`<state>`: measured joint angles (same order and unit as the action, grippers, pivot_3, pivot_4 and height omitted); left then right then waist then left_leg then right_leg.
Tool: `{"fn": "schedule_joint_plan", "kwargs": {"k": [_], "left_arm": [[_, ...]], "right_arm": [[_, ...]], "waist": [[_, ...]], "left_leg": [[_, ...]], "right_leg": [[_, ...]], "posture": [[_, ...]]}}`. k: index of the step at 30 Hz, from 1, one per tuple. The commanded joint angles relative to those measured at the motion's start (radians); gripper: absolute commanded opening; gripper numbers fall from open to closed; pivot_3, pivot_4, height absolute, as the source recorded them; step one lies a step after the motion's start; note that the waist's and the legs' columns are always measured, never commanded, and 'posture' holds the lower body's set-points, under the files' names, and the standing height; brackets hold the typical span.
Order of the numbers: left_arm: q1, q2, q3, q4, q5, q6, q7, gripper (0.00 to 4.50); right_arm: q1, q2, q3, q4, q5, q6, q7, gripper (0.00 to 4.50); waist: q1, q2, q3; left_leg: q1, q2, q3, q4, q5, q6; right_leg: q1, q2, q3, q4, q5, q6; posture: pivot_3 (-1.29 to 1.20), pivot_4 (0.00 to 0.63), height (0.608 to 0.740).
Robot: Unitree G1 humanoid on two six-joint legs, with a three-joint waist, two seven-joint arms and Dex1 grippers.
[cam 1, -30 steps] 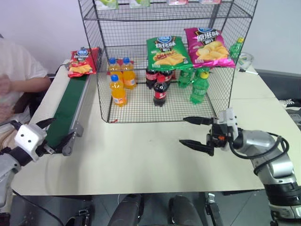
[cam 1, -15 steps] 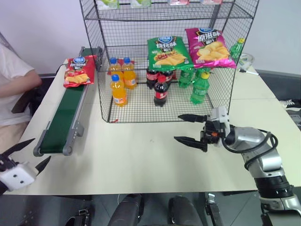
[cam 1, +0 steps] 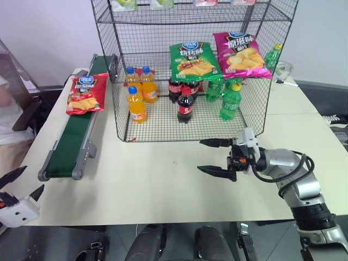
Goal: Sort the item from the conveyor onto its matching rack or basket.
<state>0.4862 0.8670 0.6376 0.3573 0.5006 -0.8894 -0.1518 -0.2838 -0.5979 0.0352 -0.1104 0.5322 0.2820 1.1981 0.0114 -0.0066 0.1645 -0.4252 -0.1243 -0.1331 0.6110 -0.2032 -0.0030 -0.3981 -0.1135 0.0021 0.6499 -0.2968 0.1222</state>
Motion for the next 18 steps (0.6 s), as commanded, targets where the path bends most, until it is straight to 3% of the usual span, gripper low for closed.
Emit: {"fn": "schedule_joint_plan", "kwargs": {"k": [1, 18], "left_arm": [[0.000, 0.028, -0.013, 0.012, 0.000, 0.007, 0.047, 4.12], [-0.042, 0.036, -0.149, 0.006, -0.012, 0.066, 0.091, 4.12]], "right_arm": [[-0.021, 0.006, -0.004, -0.023, -0.001, -0.022, 0.004, 4.50], [-0.021, 0.005, -0.017, -0.016, -0.019, -0.045, -0.011, 4.50]], "waist": [[0.000, 0.000, 0.000], [-0.001, 0.000, 0.000]], "left_leg": [[0.000, 0.000, 0.000, 0.000, 0.000, 0.000], [0.000, 0.000, 0.000, 0.000, 0.000, 0.000]], "right_leg": [[0.000, 0.000, 0.000, 0.000, 0.000, 0.000], [0.000, 0.000, -0.001, 0.000, 0.001, 0.001]], "posture": [[0.00, 0.150, 0.740], [0.00, 0.150, 0.740]]}}
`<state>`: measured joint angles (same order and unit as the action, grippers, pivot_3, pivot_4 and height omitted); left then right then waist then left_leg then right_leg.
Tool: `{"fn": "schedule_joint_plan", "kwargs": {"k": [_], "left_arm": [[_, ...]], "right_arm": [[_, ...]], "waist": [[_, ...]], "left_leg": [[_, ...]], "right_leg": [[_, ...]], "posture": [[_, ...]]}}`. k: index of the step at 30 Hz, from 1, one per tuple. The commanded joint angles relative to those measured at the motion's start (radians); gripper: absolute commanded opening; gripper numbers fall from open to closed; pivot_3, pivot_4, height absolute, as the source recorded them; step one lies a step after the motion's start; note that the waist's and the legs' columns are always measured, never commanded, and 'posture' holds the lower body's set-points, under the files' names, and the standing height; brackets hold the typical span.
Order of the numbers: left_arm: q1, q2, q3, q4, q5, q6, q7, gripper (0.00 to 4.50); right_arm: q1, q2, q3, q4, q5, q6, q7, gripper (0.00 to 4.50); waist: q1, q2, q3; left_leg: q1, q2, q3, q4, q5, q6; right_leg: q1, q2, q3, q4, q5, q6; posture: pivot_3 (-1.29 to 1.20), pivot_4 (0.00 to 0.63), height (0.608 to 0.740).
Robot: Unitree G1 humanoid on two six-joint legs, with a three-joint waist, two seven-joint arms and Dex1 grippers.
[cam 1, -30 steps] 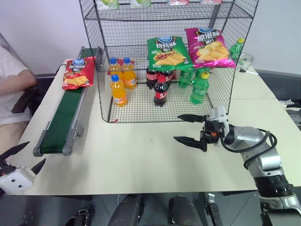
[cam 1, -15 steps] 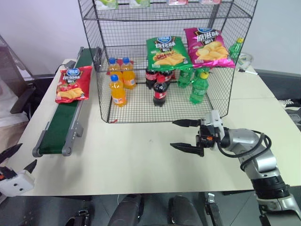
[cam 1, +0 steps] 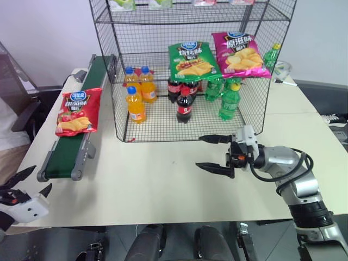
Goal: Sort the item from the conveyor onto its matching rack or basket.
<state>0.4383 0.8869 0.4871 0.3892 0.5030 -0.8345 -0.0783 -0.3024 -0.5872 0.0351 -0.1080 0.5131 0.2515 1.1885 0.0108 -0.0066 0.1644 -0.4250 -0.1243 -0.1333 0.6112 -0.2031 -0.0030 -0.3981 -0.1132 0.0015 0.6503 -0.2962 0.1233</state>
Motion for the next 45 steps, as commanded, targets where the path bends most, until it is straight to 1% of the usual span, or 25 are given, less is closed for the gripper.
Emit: {"fn": "schedule_joint_plan", "kwargs": {"k": [1, 9, 21, 31, 39, 40, 41, 42, 45], "left_arm": [[0.004, 0.013, 0.001, -0.030, -0.023, 0.018, 0.017, 4.12], [0.000, 0.007, -0.015, -0.059, -0.014, 0.047, 0.033, 4.12], [0.000, 0.006, -0.027, -0.119, -0.038, 0.085, 0.029, 4.12], [0.023, 0.006, -0.013, -0.129, -0.034, 0.100, 0.043, 4.12], [-0.008, 0.003, -0.037, -0.133, -0.045, 0.101, 0.042, 4.12], [-0.016, 0.003, -0.042, -0.129, -0.047, 0.099, 0.039, 3.61], [-0.022, 0.002, -0.045, -0.128, -0.043, 0.100, 0.041, 3.30], [-0.029, 0.001, -0.050, -0.127, -0.040, 0.102, 0.042, 2.84], [-0.041, -0.001, -0.061, -0.126, -0.023, 0.103, 0.053, 1.31]], "right_arm": [[-0.001, -0.006, -0.017, -0.020, 0.000, -0.014, -0.003, 4.50], [-0.008, -0.006, -0.017, -0.017, 0.000, -0.015, -0.006, 4.50], [-0.019, -0.012, -0.024, -0.023, 0.012, 0.004, -0.013, 4.50], [-0.017, -0.012, -0.030, -0.012, 0.005, -0.008, -0.023, 4.50], [-0.011, -0.019, -0.035, -0.019, 0.006, -0.007, -0.029, 4.50], [-0.010, -0.022, -0.037, -0.021, 0.006, -0.007, -0.030, 4.50], [-0.009, -0.024, -0.038, -0.021, 0.003, -0.009, -0.032, 4.50], [-0.008, -0.026, -0.039, -0.021, 0.004, -0.009, -0.032, 4.50], [-0.008, -0.029, -0.038, -0.020, 0.003, -0.013, -0.035, 4.50]], "waist": [[0.000, 0.000, 0.000], [0.000, 0.000, 0.000], [0.000, 0.000, 0.000], [0.000, 0.000, 0.000], [0.000, 0.000, 0.000], [0.001, 0.000, 0.000], [0.001, 0.000, 0.000], [0.001, 0.000, 0.000], [0.000, 0.000, 0.000]], "left_leg": [[0.000, 0.000, 0.000, 0.000, 0.000, 0.000], [0.000, 0.000, 0.000, 0.000, 0.000, 0.000], [0.000, 0.000, 0.000, 0.000, 0.000, 0.000], [0.000, 0.000, 0.000, 0.000, 0.000, 0.000], [0.000, 0.000, 0.000, 0.001, 0.000, 0.000], [0.000, 0.000, 0.000, 0.001, 0.000, 0.000], [0.000, 0.000, 0.000, 0.001, 0.000, 0.000], [0.000, 0.000, 0.000, 0.001, 0.000, 0.000], [0.000, 0.000, 0.000, 0.001, 0.000, 0.001]], "right_leg": [[0.000, 0.000, 0.000, 0.000, 0.000, 0.000], [0.000, 0.000, 0.000, 0.000, 0.000, 0.000], [0.000, 0.000, 0.000, 0.000, 0.000, 0.000], [0.000, 0.000, 0.000, 0.000, 0.000, 0.000], [0.000, 0.000, 0.000, 0.000, 0.000, 0.000], [0.000, 0.000, 0.000, 0.001, 0.000, 0.000], [0.000, 0.000, 0.000, 0.001, 0.000, 0.000], [0.000, 0.000, 0.000, 0.001, 0.000, 0.000], [0.000, 0.000, 0.000, 0.001, 0.000, 0.000]], "posture": [[0.00, 0.150, 0.740], [0.00, 0.150, 0.740], [0.00, 0.150, 0.740], [0.00, 0.150, 0.740], [0.00, 0.150, 0.740], [0.00, 0.150, 0.740], [0.00, 0.150, 0.740], [0.00, 0.150, 0.740], [0.00, 0.150, 0.740]]}}
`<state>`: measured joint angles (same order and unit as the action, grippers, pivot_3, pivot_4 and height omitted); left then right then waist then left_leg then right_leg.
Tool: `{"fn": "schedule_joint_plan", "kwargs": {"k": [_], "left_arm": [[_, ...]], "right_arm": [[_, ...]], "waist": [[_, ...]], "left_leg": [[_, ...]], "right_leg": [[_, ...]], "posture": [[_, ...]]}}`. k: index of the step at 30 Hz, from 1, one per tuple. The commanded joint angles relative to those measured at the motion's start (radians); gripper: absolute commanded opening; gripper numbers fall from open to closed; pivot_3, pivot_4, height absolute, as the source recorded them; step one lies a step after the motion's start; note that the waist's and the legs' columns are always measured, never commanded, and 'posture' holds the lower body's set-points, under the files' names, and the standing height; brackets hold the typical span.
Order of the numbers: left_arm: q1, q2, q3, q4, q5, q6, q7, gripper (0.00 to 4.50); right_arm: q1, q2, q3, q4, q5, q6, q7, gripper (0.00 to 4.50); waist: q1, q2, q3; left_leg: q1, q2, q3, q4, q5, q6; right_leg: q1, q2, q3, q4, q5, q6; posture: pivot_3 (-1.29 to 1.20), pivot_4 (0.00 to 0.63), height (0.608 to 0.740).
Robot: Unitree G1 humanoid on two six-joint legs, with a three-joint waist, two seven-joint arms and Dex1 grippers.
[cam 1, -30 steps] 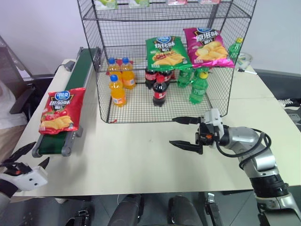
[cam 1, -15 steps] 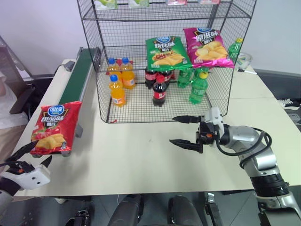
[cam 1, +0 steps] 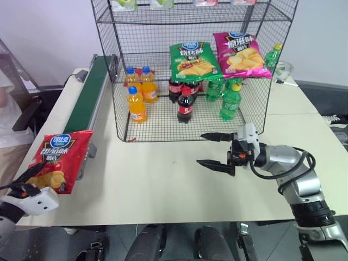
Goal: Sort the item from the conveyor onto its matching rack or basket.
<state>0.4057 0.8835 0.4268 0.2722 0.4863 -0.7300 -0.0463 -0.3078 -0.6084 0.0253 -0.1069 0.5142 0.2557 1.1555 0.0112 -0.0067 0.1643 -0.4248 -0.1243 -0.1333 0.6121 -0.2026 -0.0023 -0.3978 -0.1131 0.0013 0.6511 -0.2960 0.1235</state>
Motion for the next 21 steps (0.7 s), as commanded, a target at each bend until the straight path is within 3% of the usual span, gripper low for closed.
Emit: {"fn": "schedule_joint_plan", "kwargs": {"k": [1, 2, 3, 12, 21], "left_arm": [[-0.013, 0.002, -0.005, -0.006, -0.012, -0.001, 0.019, 0.78], [-0.017, 0.002, -0.010, -0.004, -0.018, 0.002, 0.017, 0.26], [-0.019, 0.001, -0.013, -0.002, -0.023, 0.004, 0.014, 0.08], [-0.044, 0.017, 0.091, -0.052, -0.077, 0.026, 0.054, 0.08], [-0.149, 0.034, 0.141, -0.360, -0.088, 0.043, -0.012, 0.08]], "right_arm": [[-0.003, -0.007, -0.029, -0.021, 0.002, -0.017, -0.003, 4.50], [-0.002, -0.007, -0.028, -0.021, 0.002, -0.017, -0.003, 4.50], [-0.002, -0.008, -0.028, -0.021, 0.003, -0.016, -0.003, 4.50], [0.001, 0.010, -0.104, -0.024, 0.059, -0.003, -0.053, 4.50], [0.046, 0.101, -0.188, -0.078, 0.023, -0.132, -0.220, 4.50]], "waist": [[0.000, 0.000, 0.000], [0.000, 0.000, 0.000], [0.000, 0.000, 0.000], [0.001, 0.000, 0.000], [0.000, 0.000, 0.000]], "left_leg": [[0.000, 0.000, 0.000, 0.000, 0.000, 0.000], [0.000, 0.000, 0.000, 0.000, 0.000, 0.000], [0.000, 0.000, 0.000, 0.000, 0.000, 0.000], [0.000, 0.000, 0.000, 0.000, 0.000, 0.001], [0.000, 0.000, 0.000, 0.000, 0.001, 0.001]], "right_leg": [[0.000, 0.000, 0.000, 0.000, 0.000, 0.000], [0.000, 0.000, 0.000, 0.000, 0.000, 0.000], [0.000, 0.000, 0.000, 0.000, 0.000, 0.000], [0.000, 0.000, 0.000, 0.001, 0.000, 0.000], [0.000, 0.000, 0.000, 0.002, 0.000, 0.000]], "posture": [[0.00, 0.150, 0.740], [0.00, 0.150, 0.740], [0.00, 0.150, 0.740], [0.00, 0.150, 0.740], [0.00, 0.150, 0.740]]}}
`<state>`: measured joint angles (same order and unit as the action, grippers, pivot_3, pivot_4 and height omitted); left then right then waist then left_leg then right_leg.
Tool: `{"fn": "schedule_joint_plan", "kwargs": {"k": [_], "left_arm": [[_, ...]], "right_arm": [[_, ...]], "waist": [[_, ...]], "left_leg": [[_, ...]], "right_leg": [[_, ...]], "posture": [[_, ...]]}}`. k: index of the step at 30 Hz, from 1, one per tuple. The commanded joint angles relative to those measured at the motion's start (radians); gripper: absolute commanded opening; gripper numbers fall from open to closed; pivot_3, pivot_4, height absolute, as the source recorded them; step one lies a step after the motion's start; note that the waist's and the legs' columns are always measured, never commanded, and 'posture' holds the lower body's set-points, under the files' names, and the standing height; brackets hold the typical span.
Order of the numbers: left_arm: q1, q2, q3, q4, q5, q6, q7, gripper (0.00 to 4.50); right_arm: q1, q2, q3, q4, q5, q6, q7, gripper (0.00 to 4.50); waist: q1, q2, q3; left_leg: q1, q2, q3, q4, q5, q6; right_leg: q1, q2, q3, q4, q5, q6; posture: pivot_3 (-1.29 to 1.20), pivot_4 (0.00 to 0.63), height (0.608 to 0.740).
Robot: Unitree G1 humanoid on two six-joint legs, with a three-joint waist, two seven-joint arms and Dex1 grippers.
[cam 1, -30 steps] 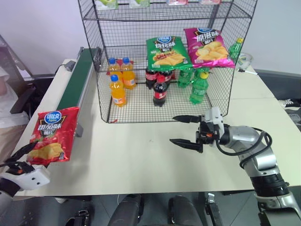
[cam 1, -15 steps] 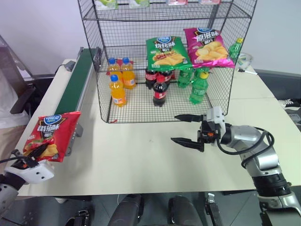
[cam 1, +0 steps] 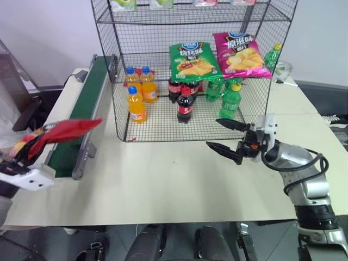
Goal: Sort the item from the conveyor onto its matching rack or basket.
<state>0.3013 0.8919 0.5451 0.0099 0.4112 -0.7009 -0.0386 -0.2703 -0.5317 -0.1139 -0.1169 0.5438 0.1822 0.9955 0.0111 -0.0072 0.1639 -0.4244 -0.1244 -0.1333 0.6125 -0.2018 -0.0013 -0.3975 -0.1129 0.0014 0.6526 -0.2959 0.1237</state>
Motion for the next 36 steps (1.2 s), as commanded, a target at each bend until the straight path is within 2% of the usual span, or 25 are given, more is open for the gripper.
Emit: {"fn": "schedule_joint_plan", "kwargs": {"k": [1, 6, 11, 16, 25, 31, 36], "left_arm": [[-0.079, 0.028, 0.007, -0.132, -0.011, 0.025, -0.030, 0.08], [-0.239, 0.001, -0.114, -0.210, 0.023, 0.081, -0.072, 0.08], [-0.468, -0.035, -0.275, -0.124, 0.074, 0.094, -0.063, 0.08], [-0.705, -0.086, -0.417, 0.064, 0.174, 0.084, 0.001, 0.08], [-1.007, -0.174, -0.554, 0.324, 0.279, 0.129, 0.146, 0.08], [-1.170, -0.286, -0.717, 0.637, 0.429, 0.269, 0.288, 0.08], [-1.308, -0.338, -0.807, 0.871, 0.446, 0.268, 0.408, 0.08]], "right_arm": [[0.017, 0.036, -0.054, -0.079, -0.023, -0.078, -0.088, 4.50], [0.028, 0.066, -0.050, -0.104, -0.064, -0.119, -0.165, 4.50], [0.025, 0.079, -0.033, -0.122, -0.069, -0.123, -0.199, 4.50], [0.007, 0.087, -0.014, -0.115, -0.086, -0.134, -0.218, 4.50], [0.015, 0.077, -0.010, -0.121, -0.108, -0.142, -0.226, 4.50], [0.004, 0.083, -0.001, -0.113, -0.104, -0.135, -0.228, 4.50], [-0.017, 0.095, -0.017, -0.099, -0.090, -0.133, -0.252, 4.50]], "waist": [[0.000, 0.000, 0.000], [0.000, 0.000, 0.000], [0.000, 0.000, 0.000], [0.000, 0.000, 0.000], [0.001, 0.000, 0.000], [-0.001, -0.001, 0.000], [-0.005, -0.003, 0.001]], "left_leg": [[0.000, 0.000, 0.000, 0.000, 0.000, 0.000], [0.001, 0.000, 0.000, 0.000, 0.001, 0.000], [0.002, 0.000, 0.000, 0.000, 0.001, 0.000], [0.002, -0.001, 0.000, 0.001, 0.002, -0.001], [0.001, -0.001, 0.000, 0.002, 0.003, -0.003], [0.001, -0.002, 0.000, 0.002, 0.004, -0.003], [-0.001, -0.002, 0.000, 0.003, 0.004, -0.003]], "right_leg": [[0.000, 0.000, 0.000, 0.000, 0.000, 0.000], [0.000, 0.000, 0.000, 0.002, 0.000, 0.000], [0.000, 0.001, 0.000, 0.005, 0.000, 0.000], [0.002, 0.002, 0.000, 0.007, 0.000, 0.001], [0.001, 0.004, 0.000, 0.010, 0.000, 0.001], [0.001, 0.004, 0.000, 0.011, 0.000, 0.001], [-0.001, 0.004, 0.000, 0.012, 0.000, 0.001]], "posture": [[0.00, 0.150, 0.740], [0.00, 0.150, 0.740], [0.00, 0.150, 0.740], [0.00, 0.150, 0.740], [0.00, 0.150, 0.740], [0.00, 0.150, 0.740], [0.00, 0.150, 0.740]]}}
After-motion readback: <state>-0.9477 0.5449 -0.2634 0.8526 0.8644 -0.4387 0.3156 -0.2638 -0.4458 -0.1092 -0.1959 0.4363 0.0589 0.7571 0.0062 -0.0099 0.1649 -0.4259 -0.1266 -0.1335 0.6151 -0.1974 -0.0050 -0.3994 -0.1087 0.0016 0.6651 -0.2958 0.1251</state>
